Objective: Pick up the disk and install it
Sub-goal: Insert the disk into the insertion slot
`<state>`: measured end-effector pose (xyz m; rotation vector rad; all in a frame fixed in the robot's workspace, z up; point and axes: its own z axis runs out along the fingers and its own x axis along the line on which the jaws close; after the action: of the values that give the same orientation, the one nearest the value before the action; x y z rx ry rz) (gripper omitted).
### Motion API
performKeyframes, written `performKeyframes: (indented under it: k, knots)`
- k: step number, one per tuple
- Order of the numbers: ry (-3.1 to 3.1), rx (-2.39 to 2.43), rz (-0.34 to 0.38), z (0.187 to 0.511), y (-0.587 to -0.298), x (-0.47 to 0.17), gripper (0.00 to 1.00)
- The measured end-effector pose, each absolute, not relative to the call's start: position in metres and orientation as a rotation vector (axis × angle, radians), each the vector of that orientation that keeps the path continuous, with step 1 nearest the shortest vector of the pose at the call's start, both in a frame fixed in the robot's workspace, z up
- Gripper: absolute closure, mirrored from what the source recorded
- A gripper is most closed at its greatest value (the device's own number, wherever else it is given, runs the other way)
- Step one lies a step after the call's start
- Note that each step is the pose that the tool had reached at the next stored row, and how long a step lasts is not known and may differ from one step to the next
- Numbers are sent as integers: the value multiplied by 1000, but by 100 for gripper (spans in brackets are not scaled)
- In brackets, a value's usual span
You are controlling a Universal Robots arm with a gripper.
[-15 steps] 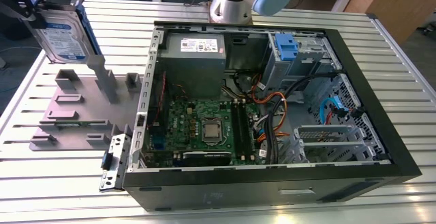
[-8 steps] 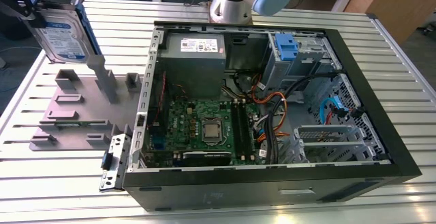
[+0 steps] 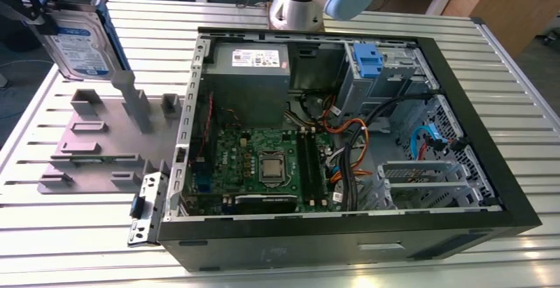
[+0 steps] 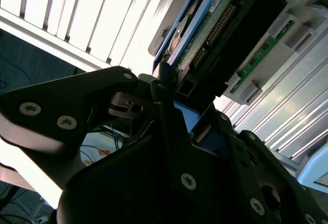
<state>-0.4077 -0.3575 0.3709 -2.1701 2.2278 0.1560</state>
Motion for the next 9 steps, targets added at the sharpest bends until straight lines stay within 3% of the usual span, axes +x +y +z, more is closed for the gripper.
performKeyframes:
  k: [9]
  knots:
    - [2228, -2170, 156, 374, -358, -408, 63]
